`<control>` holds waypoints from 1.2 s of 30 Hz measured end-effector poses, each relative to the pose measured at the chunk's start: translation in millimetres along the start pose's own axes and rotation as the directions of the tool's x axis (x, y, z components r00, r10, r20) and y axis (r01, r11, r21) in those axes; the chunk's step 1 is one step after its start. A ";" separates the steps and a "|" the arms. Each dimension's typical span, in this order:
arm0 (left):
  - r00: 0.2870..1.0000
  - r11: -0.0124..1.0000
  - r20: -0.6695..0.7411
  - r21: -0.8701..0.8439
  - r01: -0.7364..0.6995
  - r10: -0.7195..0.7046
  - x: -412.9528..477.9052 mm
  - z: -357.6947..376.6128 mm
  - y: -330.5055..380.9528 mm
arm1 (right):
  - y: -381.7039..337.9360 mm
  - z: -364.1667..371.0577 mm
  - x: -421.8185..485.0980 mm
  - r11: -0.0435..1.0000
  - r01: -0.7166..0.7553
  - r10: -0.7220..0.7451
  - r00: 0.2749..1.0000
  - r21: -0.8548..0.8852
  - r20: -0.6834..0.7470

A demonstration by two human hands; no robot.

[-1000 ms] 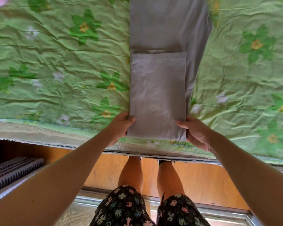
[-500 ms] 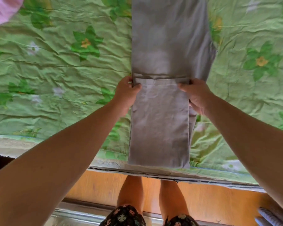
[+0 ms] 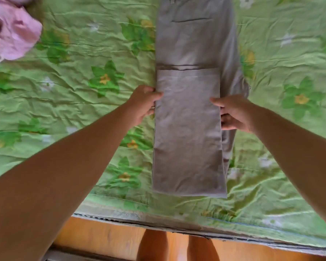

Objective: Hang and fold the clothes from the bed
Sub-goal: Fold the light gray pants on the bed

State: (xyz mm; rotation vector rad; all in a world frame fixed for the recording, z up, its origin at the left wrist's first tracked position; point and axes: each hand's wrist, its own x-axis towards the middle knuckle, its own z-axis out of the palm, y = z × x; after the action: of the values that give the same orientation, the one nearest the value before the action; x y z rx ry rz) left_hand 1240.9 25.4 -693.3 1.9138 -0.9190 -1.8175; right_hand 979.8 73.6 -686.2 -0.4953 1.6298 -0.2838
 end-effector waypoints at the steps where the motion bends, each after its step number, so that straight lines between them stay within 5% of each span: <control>1: 0.999 0.999 0.022 0.006 0.036 -0.036 -11.3 -4.3 -13.2 | 15.6 -1.5 -7.3 1.000 -0.028 0.028 1.000 0.007 0.012; 8: 0.953 0.958 0.155 0.160 0.236 -0.261 -101.1 -9.2 -123.7 | 126.5 20.9 -66.2 0.993 -0.107 0.105 0.993 0.042 0.057; 15: 0.960 0.965 0.136 0.129 0.229 -0.246 -120.6 -3.2 -160.0 | 185.4 45.1 -73.3 0.992 0.071 -0.064 0.995 0.103 -0.071; 27: 0.931 0.931 0.151 0.214 0.297 -0.332 -175.1 -2.0 -203.7 | 246.0 68.5 -114.5 0.990 -0.058 0.061 0.998 0.130 -0.020; 31: 0.975 0.953 0.097 0.250 0.172 -0.202 -151.8 -4.5 -180.2 | 217.0 70.1 -104.8 0.982 -0.032 0.045 0.997 0.185 -0.064; 36: 0.997 0.998 -0.049 -0.001 -0.058 0.058 -75.6 4.0 -99.1 | 113.8 50.4 -41.9 0.953 0.168 -0.133 0.979 0.252 -0.153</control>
State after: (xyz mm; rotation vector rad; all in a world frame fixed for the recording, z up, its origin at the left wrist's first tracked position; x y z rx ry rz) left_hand 1260.7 148.3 -701.1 1.9011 -0.9455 -1.7300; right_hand 1014.9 198.1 -708.3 -0.4035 1.6558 -0.6524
